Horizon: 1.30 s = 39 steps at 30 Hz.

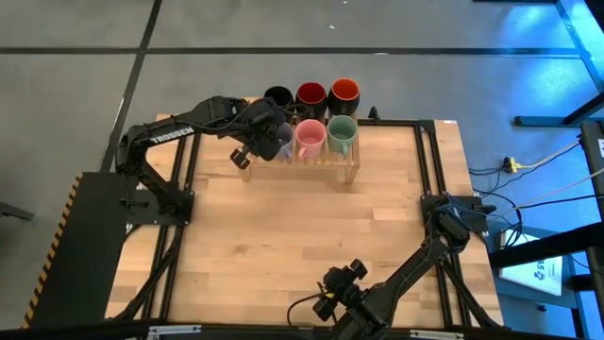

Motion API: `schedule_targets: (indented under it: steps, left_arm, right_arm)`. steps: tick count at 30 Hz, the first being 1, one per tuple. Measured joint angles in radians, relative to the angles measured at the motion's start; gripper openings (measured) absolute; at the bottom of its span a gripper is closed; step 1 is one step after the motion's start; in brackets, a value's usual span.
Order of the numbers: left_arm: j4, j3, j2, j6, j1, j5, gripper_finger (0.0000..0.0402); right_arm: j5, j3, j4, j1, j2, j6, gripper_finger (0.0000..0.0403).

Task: Place coffee mugs
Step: Put the blue mugs on the shelf, then return to Home Position

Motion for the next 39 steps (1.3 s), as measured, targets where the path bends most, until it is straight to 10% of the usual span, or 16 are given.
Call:
schedule_targets:
  steps: [20,30,39]
  left_arm:
    - [0.028,0.001,-0.059,-0.147,-0.054,-0.091,0.0088]
    - [0.05,0.071,-0.234,-0.8,-0.183,0.193,0.0081]
    - [0.256,-0.392,-0.6,-1.13,-0.381,0.079,0.001]
  right_arm:
    - [0.014,0.0,-0.002,0.0,0.0,0.0,0.0227]
    - [0.052,0.011,-0.103,-0.01,-0.029,-0.084,0.0227]
    - [0.139,0.003,-0.224,-0.144,-0.144,-0.376,0.0201]
